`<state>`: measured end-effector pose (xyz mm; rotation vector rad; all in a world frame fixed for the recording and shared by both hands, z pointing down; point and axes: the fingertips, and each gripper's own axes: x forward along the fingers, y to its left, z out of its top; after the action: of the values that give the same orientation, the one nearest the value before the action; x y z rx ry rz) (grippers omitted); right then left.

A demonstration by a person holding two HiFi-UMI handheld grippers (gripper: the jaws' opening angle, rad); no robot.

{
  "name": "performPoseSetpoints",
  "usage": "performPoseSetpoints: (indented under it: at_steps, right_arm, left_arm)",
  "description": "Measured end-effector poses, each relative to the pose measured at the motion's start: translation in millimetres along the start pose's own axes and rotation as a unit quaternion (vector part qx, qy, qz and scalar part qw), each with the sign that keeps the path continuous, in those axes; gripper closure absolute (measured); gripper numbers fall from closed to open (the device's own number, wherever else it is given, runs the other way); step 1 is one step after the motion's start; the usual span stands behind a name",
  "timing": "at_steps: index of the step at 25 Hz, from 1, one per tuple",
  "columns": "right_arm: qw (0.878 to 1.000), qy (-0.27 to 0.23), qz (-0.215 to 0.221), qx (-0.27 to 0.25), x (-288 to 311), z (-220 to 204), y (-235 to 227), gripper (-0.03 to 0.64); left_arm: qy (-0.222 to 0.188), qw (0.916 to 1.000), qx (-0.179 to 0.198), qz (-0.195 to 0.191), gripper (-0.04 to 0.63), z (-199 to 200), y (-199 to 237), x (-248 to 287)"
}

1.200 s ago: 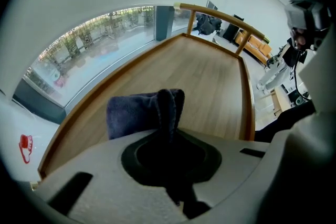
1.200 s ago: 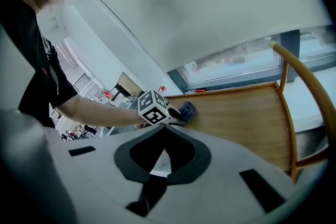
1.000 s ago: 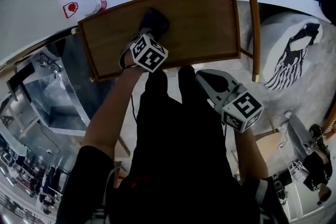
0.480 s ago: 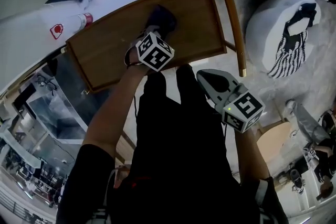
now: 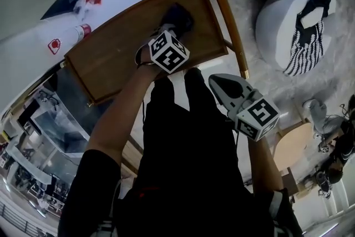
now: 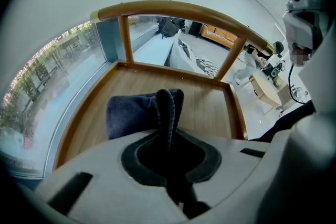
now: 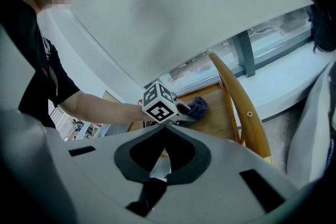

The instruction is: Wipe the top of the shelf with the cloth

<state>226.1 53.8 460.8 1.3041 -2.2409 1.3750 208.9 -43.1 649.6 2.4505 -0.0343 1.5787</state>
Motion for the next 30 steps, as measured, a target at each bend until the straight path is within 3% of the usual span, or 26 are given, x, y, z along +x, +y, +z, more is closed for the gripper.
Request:
performPoseSetpoints:
  at_steps: [11, 20, 25, 30]
  right_arm:
    - [1.000, -0.011, -0.010, 0.011, -16.7, -2.2, -19.3, 0.612]
    - [1.000, -0.005, 0.001, -0.008, -7.2, 7.3, -5.4, 0.612]
    - [0.999, 0.004, 0.020, -0.029, 12.6, 15.1, 20.3, 0.612]
    - [0.997, 0.020, 0.049, -0.061, 44.6, 20.8, 59.3, 0.612]
  left_arm:
    - [-0.012, 0.9993, 0.030, -0.016, 0.557, 39.3, -16.7, 17.2]
    - [-0.067, 0.9977, 0.007, -0.010, 0.557, 49.5, -17.4, -19.7]
    - [-0.105, 0.9939, -0.035, 0.009, 0.557, 30.1, 2.3, -70.3]
    - [-0.121, 0.9892, -0.069, 0.044, 0.558, -25.7, 22.7, -128.7]
